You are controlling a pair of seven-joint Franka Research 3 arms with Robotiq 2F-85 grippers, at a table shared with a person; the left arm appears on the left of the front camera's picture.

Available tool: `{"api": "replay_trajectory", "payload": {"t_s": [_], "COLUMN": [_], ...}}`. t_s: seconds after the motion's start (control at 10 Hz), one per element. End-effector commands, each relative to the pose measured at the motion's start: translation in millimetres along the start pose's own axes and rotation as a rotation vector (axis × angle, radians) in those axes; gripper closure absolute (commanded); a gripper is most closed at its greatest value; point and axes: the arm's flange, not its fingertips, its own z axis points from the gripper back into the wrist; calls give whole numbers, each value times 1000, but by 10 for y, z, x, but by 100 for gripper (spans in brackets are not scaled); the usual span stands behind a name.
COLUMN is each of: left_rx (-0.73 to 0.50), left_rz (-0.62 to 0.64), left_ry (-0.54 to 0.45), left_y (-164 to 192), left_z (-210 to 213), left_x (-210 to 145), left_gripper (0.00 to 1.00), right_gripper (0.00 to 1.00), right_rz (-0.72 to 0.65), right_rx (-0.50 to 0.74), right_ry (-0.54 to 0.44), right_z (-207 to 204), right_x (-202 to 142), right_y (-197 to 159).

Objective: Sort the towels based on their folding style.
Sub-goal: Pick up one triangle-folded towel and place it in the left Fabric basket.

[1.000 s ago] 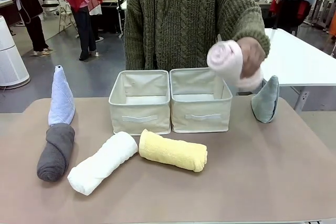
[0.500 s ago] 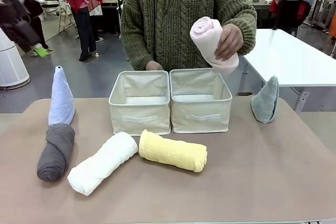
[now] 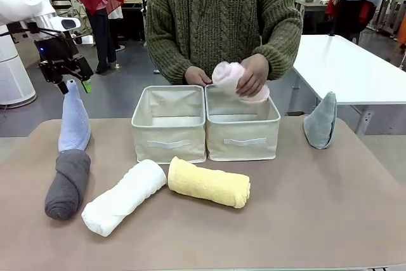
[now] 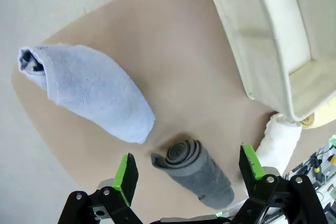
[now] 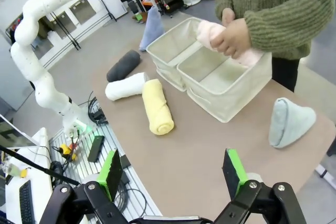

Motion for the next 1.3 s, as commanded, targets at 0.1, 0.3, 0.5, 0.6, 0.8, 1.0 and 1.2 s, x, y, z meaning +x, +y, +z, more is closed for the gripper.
{"api": "replay_trajectory", "payload": {"t_s": [0.1,0.3,0.5,0.6,0.8,1.0,1.2], "left_rx": [18,18,6,18,79,182,242], "left_rz": [4,4,-2,55,199,308,375], "left_ry": [29,29,16,14,-17,-81,-51], "left_y": [-1,-1,3,40,103,59,-31], "left_z": [-48,-48,-45,-199,-332,-139,57], "left_x": [-43,-43,-26,103,222,37,-191], "left_gripper": [0,0,0,0,0,0,0], "right_gripper": [0,0,0,0,0,0,0], "right_rz": [18,18,18,18,18,18,18], "right_rx": [16,16,16,16,16,16,16], "right_ry": [-19,-19,-19,-19,-19,-19,-19], "right_z": [4,4,4,4,4,4,4], "right_x": [2,2,2,2,2,2,2], "right_y": [-14,-14,-14,-14,-14,-14,-14]}}
